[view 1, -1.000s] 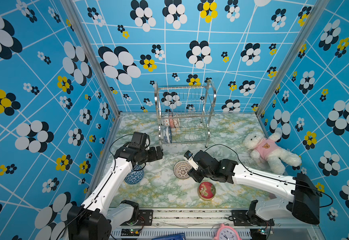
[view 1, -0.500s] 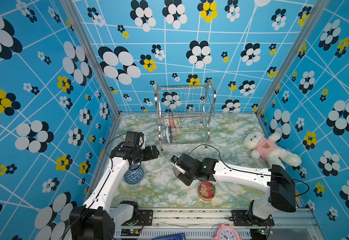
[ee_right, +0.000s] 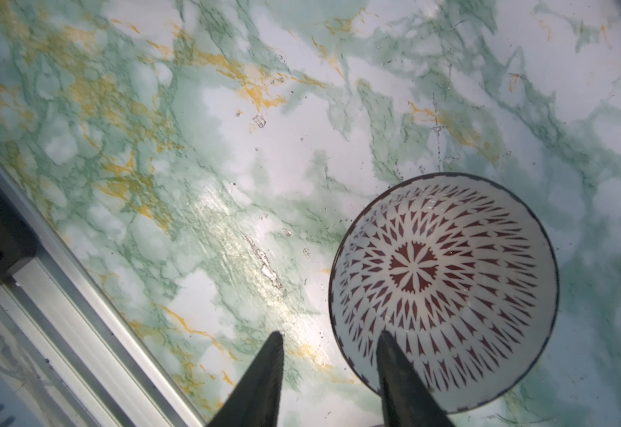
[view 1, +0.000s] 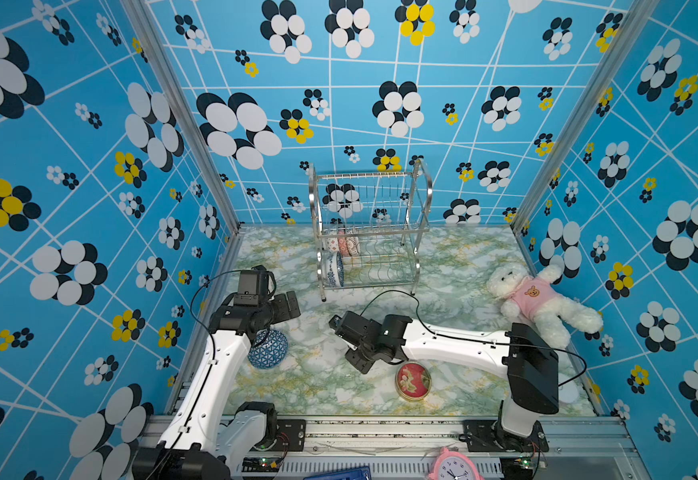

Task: Load bowls into a dish rack
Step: Pick up the bowl from the center of the table.

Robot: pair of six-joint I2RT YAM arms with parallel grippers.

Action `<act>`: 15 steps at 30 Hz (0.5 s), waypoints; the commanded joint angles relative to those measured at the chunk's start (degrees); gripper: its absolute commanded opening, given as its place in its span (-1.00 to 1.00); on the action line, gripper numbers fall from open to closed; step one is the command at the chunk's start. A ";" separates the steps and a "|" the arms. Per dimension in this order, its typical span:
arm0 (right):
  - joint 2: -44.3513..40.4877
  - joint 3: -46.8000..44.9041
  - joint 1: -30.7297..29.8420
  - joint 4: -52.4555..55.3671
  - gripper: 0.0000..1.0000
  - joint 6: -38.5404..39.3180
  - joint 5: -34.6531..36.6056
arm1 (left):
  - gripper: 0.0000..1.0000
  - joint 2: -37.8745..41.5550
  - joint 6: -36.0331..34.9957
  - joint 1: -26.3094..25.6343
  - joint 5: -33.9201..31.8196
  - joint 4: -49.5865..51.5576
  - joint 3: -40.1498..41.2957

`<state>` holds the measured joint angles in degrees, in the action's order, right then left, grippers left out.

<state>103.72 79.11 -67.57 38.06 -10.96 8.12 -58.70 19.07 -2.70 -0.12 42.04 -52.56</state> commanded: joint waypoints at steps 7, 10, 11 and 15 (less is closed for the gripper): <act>4.88 4.11 -0.40 3.95 -0.22 -1.77 2.66 | 0.98 0.21 3.12 1.53 -14.38 3.70 -1.20; 5.88 4.41 -0.46 3.83 -0.27 -1.69 3.05 | 0.98 -0.62 2.92 1.81 -13.89 4.23 -1.80; 6.12 4.35 -0.45 3.60 -0.28 -1.60 3.31 | 0.98 -0.90 2.59 1.82 -12.98 4.27 -1.80; 7.34 4.99 -0.44 3.19 -0.33 -1.39 3.48 | 0.98 -1.42 1.11 1.82 -8.60 3.89 -1.71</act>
<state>109.95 82.32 -67.66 40.12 -11.79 10.24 -59.77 21.32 -1.34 -10.92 45.04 -52.62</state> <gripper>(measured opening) 0.339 0.990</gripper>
